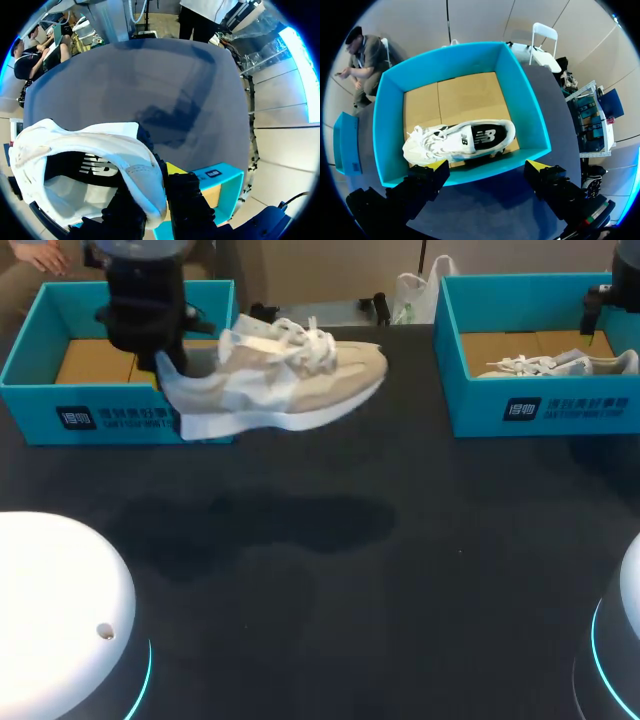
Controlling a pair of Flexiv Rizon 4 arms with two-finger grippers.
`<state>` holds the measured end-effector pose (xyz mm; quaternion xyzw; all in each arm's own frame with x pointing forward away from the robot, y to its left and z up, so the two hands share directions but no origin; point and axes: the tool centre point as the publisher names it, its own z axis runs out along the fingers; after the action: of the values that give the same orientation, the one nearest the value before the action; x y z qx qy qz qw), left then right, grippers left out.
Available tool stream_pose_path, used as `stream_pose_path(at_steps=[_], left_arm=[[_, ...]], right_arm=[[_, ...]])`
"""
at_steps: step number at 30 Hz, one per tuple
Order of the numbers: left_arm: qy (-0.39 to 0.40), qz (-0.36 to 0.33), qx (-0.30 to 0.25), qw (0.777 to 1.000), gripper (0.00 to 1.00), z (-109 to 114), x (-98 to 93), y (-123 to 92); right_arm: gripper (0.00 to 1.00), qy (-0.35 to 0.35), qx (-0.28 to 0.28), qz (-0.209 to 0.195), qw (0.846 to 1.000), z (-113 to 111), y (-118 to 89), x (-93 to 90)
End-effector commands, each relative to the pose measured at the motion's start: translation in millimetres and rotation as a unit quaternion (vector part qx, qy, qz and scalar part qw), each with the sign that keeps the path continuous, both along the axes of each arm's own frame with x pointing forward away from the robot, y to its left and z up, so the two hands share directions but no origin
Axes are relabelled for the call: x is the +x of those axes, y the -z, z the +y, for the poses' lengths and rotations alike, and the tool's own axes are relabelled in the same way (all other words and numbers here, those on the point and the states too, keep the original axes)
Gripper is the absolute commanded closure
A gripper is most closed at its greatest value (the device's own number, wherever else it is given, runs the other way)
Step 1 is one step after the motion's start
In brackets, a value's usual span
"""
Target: Take the shoe out of the shoebox, open the shoe tongue, remove and reinsert the insole, then place the shoe into the shoebox
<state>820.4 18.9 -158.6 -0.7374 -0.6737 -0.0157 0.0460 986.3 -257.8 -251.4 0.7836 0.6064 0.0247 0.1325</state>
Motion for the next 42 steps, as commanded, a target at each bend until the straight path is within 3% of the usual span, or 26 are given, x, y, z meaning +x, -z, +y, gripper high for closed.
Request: stream_pose_path(at_steps=[1,17,27,33,42], left_arm=[[-0.011,-0.011,0.003,1.0,1.0,-16.9,-9.3,8.0],[-0.032,-0.016,-0.014,0.999,1.0,-93.2,-48.5,22.6],[0.002,-0.007,-0.015,1.0,1.0,-146.5,-73.8,30.1],[0.024,-0.002,-0.011,1.0,1.0,-158.5,-81.7,36.1],[0.024,-0.002,-0.011,1.0,1.0,-158.9,-83.5,37.1]], right_arm=[[0.0,0.0,0.0,-0.001,1.0,0.1,-0.1,-0.4],[0.0,0.0,0.0,-0.001,1.0,0.1,-0.1,-0.4],[0.0,0.0,0.0,-0.001,1.0,0.1,-0.1,-0.4],[0.0,0.0,0.0,-0.001,1.0,0.1,-0.1,-0.4],[0.0,0.0,0.0,-0.001,1.0,0.1,-0.1,-0.4]])
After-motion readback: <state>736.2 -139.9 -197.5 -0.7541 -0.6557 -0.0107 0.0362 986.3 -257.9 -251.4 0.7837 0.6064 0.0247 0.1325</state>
